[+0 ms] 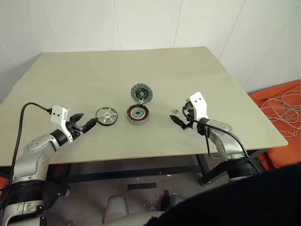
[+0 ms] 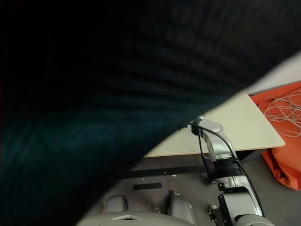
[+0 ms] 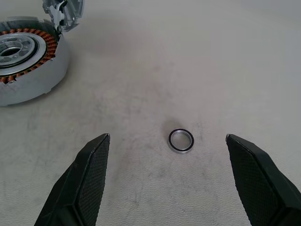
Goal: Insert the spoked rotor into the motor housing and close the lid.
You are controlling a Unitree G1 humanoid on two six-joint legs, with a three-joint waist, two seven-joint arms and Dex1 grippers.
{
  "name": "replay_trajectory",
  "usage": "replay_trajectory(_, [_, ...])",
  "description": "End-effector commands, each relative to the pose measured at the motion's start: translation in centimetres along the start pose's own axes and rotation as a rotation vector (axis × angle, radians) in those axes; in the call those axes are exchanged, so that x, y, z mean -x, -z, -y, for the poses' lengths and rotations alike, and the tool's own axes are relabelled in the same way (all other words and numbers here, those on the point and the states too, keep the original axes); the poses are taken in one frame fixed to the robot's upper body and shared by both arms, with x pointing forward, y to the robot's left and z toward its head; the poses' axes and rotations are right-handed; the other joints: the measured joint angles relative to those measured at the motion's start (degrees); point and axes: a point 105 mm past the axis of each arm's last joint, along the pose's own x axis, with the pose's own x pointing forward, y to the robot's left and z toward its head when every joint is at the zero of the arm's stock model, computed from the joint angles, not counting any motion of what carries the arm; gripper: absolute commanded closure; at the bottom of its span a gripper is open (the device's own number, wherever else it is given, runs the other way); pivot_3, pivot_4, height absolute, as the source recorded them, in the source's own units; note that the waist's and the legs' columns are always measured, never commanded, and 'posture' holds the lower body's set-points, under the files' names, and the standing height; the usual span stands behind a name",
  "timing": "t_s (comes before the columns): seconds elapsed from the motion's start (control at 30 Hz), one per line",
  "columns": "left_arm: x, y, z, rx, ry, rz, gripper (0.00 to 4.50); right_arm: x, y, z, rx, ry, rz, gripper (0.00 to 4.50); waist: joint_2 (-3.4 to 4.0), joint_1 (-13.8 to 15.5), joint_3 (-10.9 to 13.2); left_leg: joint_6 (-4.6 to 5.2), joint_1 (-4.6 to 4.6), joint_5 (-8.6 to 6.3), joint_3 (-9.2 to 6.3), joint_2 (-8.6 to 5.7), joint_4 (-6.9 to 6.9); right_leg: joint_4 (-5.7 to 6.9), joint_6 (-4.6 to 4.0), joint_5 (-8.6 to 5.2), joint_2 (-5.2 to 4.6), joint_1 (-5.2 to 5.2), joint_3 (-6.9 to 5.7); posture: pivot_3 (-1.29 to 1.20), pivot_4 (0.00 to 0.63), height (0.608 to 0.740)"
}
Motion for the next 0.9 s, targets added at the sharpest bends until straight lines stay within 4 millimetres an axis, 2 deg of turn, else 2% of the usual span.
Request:
replay_trajectory(0.03, [0.0, -1.9, 0.5, -0.056, 0.045, 0.054, 0.00, 0.1, -2.0, 0.2, 0.054, 0.004, 0.057, 0.05, 0.00, 0.0, 0.0, 0.00, 0.00, 0.00, 0.00, 0.00, 0.00, 0.00, 0.00, 0.00, 0.00, 0.00, 0.00, 0.00, 0.000, 0.740])
replay_trajectory(0.3, [-0.3, -2.3, 1.2, -0.052, 0.089, 0.074, 0.00, 0.0, -1.6, 0.2, 0.061, 0.003, 0.042, 0.05, 0.00, 0.0, 0.0, 0.00, 0.00, 0.00, 0.00, 0.00, 0.00, 0.01, 0.00, 0.00, 0.00, 0.00, 0.00, 0.00, 0.000, 0.740])
replay_trajectory(0.9, [-0.6, -2.4, 1.6, -0.067, 0.086, 0.076, 0.00, -0.2, -1.5, 0.1, 0.082, 0.015, 0.032, 0.05, 0.00, 0.0, 0.0, 0.00, -0.01, 0.00, 0.00, -0.01, 0.01, 0.01, 0.00, 0.00, 0.00, 0.00, 0.00, 0.00, 0.000, 0.740])
